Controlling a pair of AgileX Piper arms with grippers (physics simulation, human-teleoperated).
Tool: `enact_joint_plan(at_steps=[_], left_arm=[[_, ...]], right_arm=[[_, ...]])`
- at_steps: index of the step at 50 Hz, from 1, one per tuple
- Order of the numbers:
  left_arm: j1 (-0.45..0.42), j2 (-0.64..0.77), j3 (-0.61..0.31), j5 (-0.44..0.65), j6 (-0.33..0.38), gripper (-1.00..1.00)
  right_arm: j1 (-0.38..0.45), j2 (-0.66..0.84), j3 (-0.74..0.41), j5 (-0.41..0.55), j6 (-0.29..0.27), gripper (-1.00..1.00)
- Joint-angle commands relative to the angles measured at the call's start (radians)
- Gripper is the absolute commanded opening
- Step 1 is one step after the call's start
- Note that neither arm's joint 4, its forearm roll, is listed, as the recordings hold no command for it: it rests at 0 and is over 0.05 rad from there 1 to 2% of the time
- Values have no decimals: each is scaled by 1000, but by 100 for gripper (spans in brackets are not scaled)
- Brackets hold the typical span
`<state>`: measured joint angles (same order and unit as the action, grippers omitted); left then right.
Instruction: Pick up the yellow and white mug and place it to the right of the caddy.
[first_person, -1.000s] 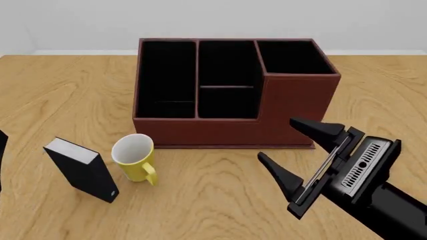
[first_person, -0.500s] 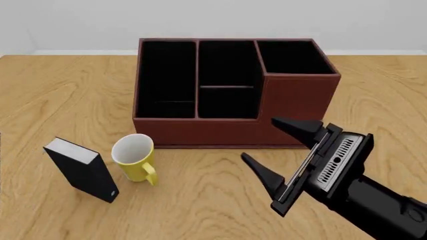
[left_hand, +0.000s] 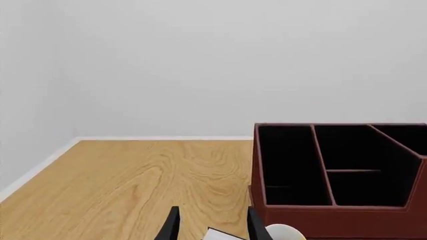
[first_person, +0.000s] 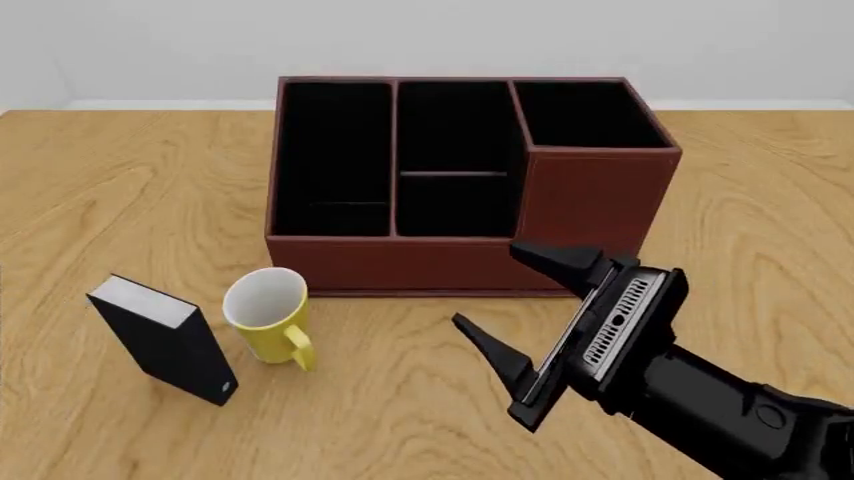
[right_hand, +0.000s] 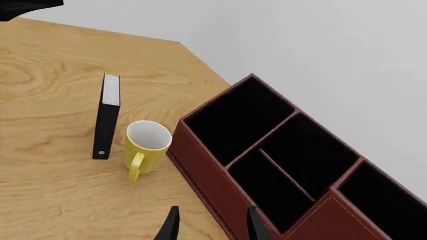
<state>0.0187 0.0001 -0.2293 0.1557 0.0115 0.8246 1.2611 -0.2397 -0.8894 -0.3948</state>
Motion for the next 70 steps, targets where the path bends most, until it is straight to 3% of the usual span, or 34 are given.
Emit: enact_joint_plan(at_steps=[1, 70], left_arm=[[6, 0, -14, 12, 2, 100], [18, 0, -76, 60, 5, 100]], right_arm=[[15, 59, -16, -27, -5, 100], [89, 264, -138, -42, 26, 100]])
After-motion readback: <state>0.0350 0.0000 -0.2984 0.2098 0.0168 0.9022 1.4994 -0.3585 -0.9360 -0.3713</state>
